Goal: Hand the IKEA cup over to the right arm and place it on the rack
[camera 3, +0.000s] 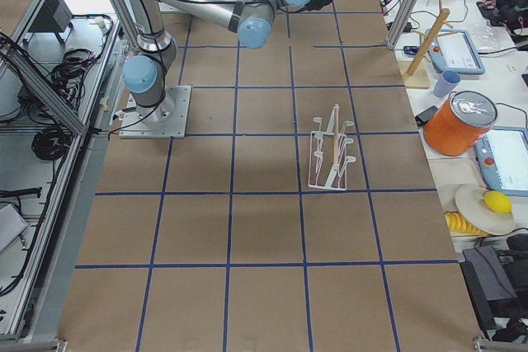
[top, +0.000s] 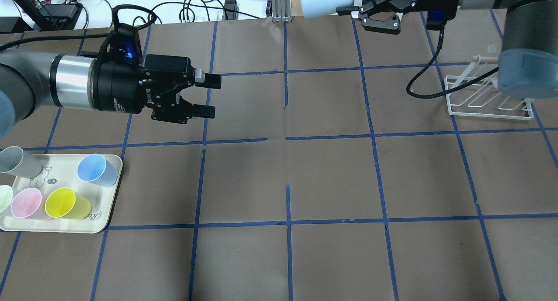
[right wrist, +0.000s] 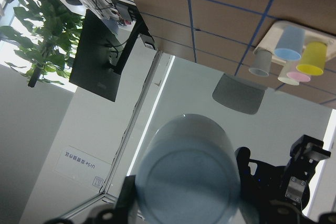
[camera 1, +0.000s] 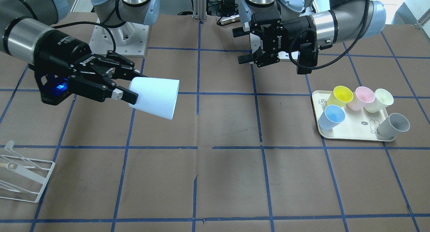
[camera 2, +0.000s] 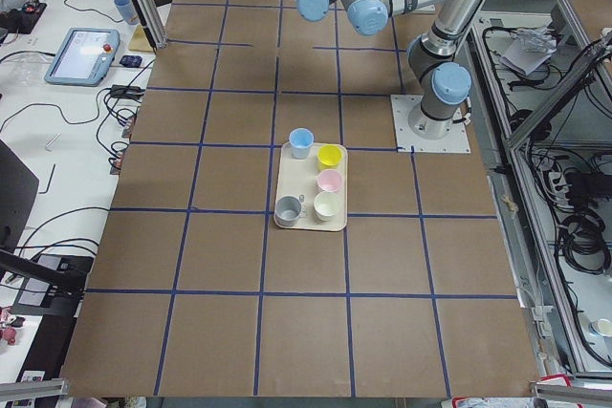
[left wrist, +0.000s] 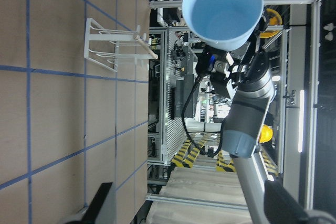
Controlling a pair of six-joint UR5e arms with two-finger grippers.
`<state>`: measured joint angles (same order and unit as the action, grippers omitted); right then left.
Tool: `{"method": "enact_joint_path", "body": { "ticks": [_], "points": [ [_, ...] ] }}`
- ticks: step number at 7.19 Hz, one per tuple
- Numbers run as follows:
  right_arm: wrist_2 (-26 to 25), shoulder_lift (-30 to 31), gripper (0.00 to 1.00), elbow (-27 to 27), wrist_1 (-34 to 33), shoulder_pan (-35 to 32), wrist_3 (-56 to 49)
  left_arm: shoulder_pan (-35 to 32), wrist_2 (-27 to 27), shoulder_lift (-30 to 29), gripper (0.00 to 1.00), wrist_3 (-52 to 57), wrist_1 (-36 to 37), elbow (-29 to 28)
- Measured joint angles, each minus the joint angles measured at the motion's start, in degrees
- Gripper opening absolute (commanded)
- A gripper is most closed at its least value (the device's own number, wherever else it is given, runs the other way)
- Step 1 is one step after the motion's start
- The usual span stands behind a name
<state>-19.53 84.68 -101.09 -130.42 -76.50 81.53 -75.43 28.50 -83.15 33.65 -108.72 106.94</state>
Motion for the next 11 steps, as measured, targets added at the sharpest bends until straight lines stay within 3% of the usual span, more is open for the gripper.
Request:
{"method": "enact_joint_path", "body": {
  "ticks": [3, 5, 6, 8, 9, 11],
  "points": [
    [-9.0, 2.3, 0.00, -1.3, -0.2, -1.0, -17.0, -0.8, 23.9, -0.3, 1.00, -9.5, 19.6, -0.1],
    [-24.4, 2.7, 0.00, -1.0, 10.1, -4.1, -40.3, -4.4, 39.1, -1.0, 1.00, -12.6, 26.7, -1.7],
    [-34.2, 2.7, 0.00, 0.9, 17.8, -4.6, -52.4, -6.6, 45.5, -1.6, 1.00, -15.1, 27.1, -4.2],
    [-50.1, 2.1, 0.00, 6.7, 28.0, -4.7, -65.3, -9.6, 54.8, -2.7, 1.00, -19.2, 23.8, -9.7],
    [-57.9, 1.6, 0.00, 9.1, 29.7, -4.6, -69.8, -11.7, 58.9, -2.7, 1.00, -20.1, 22.3, -11.1],
    [-66.0, 0.4, 0.00, 11.4, 29.6, -3.5, -74.9, -16.2, 65.9, -2.8, 1.00, -22.2, 21.8, -11.7]
  ]
}}
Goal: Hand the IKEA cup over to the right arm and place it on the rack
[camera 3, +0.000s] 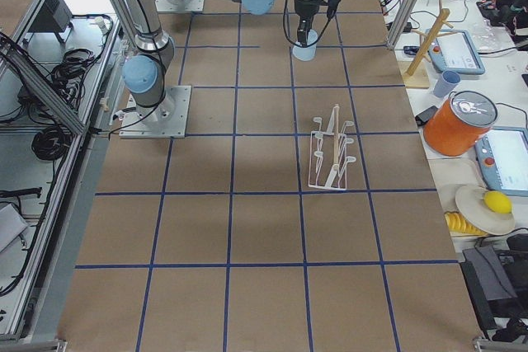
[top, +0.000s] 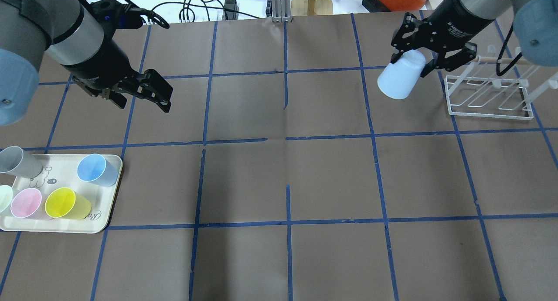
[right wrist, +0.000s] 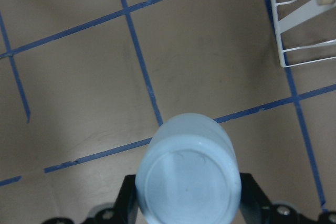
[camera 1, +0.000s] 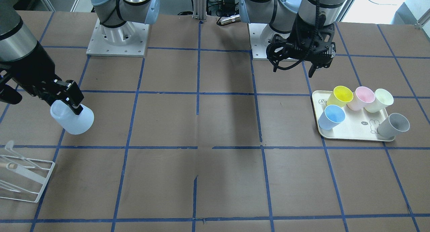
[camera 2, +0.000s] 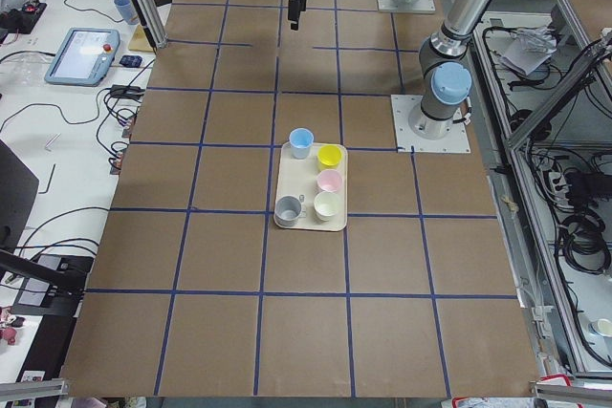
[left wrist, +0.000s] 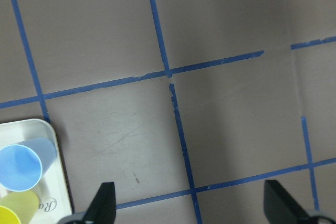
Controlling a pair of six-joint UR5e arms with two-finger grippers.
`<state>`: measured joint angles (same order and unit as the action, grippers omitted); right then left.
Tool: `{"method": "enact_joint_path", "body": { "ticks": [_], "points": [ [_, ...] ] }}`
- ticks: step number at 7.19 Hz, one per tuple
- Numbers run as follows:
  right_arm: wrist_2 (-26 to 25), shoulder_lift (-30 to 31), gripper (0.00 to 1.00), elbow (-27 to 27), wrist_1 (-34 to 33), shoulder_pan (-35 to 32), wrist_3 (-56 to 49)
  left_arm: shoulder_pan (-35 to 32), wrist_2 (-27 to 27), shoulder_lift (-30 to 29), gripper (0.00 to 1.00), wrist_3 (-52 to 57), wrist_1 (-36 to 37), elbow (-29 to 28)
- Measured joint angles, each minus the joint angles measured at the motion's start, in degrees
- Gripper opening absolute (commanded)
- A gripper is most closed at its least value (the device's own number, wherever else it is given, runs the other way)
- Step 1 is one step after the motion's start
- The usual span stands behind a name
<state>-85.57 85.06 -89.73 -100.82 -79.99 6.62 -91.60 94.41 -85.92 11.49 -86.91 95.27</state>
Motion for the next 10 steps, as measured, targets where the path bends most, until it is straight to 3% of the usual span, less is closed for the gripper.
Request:
{"method": "enact_joint_path", "body": {
  "ticks": [2, 5, 10],
  "points": [
    [-2.0, -1.1, 0.00, 0.8, -2.7, 3.1, -5.4, -1.8, 1.2, -1.4, 1.00, -7.0, 2.6, 0.0],
    [-2.2, -3.1, 0.00, 5.5, -5.7, 5.5, -11.2, -1.9, -3.3, -2.0, 1.00, -10.3, 4.8, -0.9],
    [-1.6, -14.0, 0.00, 12.8, -12.0, 11.3, -19.5, 3.0, -5.7, -0.8, 1.00, -9.7, 4.0, -2.3]
  ]
}}
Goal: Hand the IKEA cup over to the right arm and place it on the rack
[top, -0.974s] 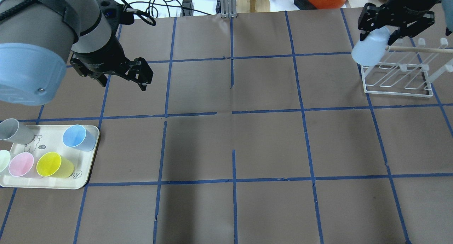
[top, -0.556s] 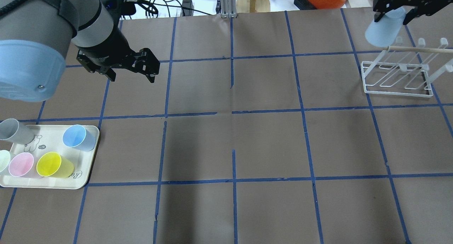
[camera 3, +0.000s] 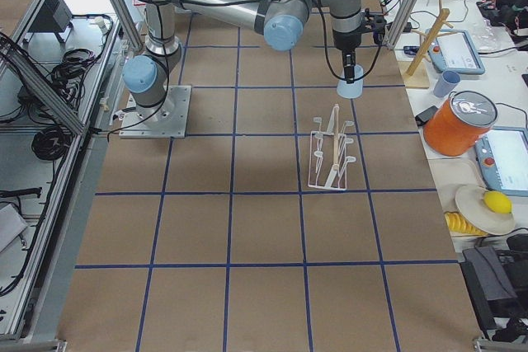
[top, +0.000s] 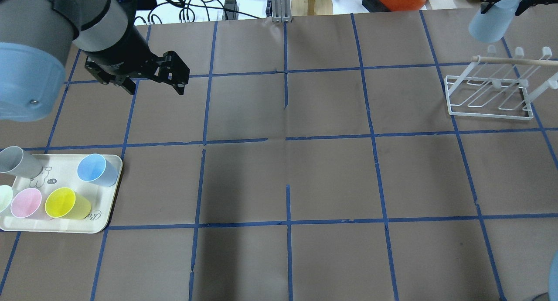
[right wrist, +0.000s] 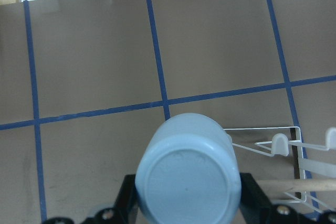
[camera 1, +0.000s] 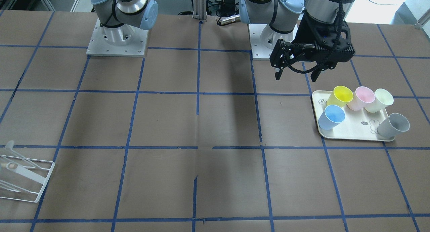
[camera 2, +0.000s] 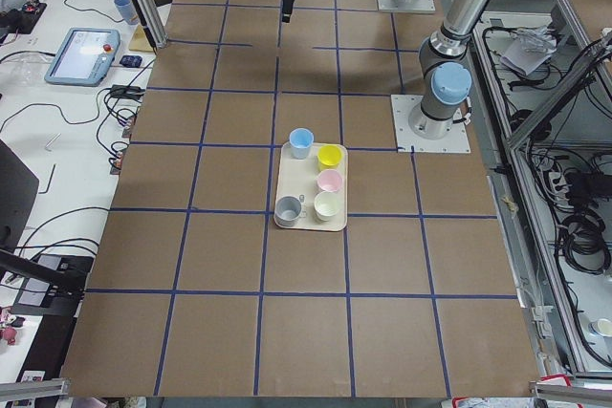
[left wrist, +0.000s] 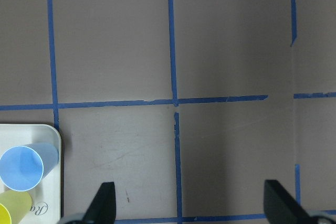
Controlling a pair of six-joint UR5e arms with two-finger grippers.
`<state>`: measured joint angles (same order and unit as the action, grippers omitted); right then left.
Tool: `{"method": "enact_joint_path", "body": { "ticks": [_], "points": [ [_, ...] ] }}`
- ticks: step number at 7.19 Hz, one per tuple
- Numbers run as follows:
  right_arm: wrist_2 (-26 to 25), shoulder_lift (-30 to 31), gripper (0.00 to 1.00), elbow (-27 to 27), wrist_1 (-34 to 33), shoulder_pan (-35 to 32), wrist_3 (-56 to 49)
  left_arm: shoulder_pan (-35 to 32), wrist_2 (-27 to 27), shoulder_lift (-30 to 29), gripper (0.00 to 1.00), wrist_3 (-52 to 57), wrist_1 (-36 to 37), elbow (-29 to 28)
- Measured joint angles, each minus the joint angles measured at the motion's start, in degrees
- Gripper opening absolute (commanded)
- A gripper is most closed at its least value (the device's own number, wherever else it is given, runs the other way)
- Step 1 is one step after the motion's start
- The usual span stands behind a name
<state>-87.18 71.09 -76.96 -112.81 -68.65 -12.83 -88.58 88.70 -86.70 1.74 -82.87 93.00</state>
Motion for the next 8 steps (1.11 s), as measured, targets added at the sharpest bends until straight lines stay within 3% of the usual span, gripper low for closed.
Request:
{"method": "enact_joint_path", "body": {
  "ticks": [3, 8],
  "points": [
    [0.1, -5.3, 0.00, 2.1, -0.2, 2.3, -0.4, 0.3, 0.1, 0.1, 1.00, 0.0, -0.9, -0.1],
    [0.1, -7.9, 0.00, 2.2, -0.4, 2.6, -0.4, 0.3, 0.1, 0.2, 1.00, 0.0, -1.1, 0.1]
  ]
}}
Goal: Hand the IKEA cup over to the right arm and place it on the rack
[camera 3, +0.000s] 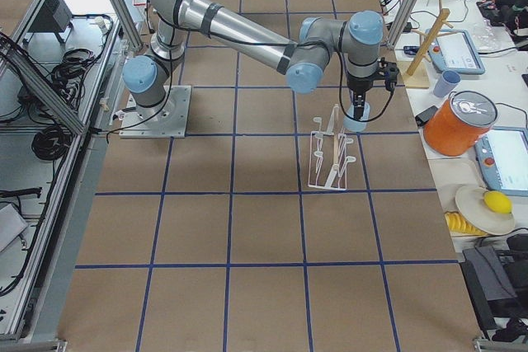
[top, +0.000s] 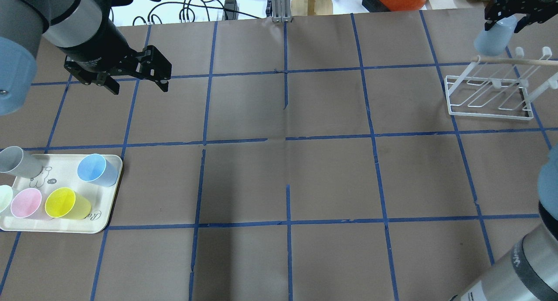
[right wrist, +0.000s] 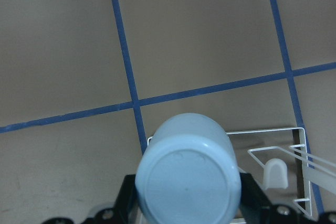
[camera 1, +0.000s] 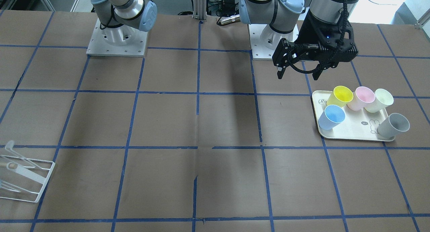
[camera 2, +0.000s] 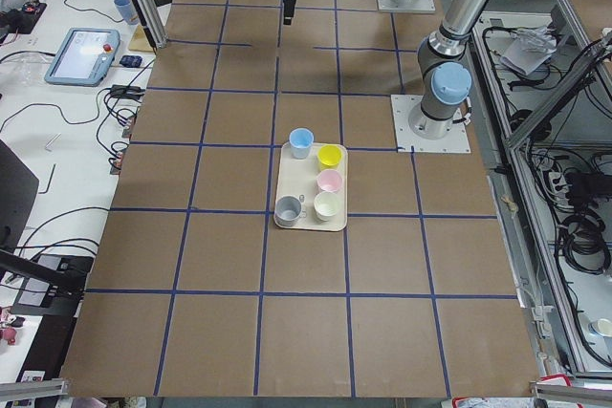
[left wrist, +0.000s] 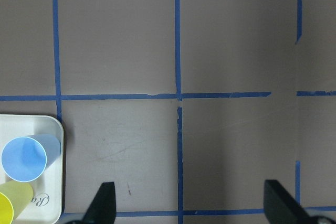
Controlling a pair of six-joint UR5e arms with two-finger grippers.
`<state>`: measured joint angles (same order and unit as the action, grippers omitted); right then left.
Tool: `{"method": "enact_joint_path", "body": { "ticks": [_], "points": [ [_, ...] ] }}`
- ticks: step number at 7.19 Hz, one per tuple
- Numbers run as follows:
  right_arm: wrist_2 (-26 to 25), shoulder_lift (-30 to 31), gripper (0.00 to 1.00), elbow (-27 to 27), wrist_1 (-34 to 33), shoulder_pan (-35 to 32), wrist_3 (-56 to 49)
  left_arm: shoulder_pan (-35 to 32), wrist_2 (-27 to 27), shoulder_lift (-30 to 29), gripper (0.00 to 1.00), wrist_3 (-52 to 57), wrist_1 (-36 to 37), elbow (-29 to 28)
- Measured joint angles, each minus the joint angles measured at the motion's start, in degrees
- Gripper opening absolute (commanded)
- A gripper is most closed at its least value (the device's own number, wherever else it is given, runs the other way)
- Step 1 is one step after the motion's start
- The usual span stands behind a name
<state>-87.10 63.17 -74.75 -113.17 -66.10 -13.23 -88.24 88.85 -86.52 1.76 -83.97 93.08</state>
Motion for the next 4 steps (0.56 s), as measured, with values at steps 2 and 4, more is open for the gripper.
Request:
{"method": "enact_joint_path", "body": {
  "ticks": [2, 4],
  "points": [
    [-0.1, -0.5, 0.27, -0.3, 0.0, 0.0, 0.0, 0.0, 0.0, 0.0, 1.00, 0.0, 0.0, 0.2],
    [-0.3, -0.8, 0.47, -0.8, 0.2, 0.0, 0.1, 0.0, 0.0, 0.0, 1.00, 0.0, 0.0, 0.3]
  ]
}}
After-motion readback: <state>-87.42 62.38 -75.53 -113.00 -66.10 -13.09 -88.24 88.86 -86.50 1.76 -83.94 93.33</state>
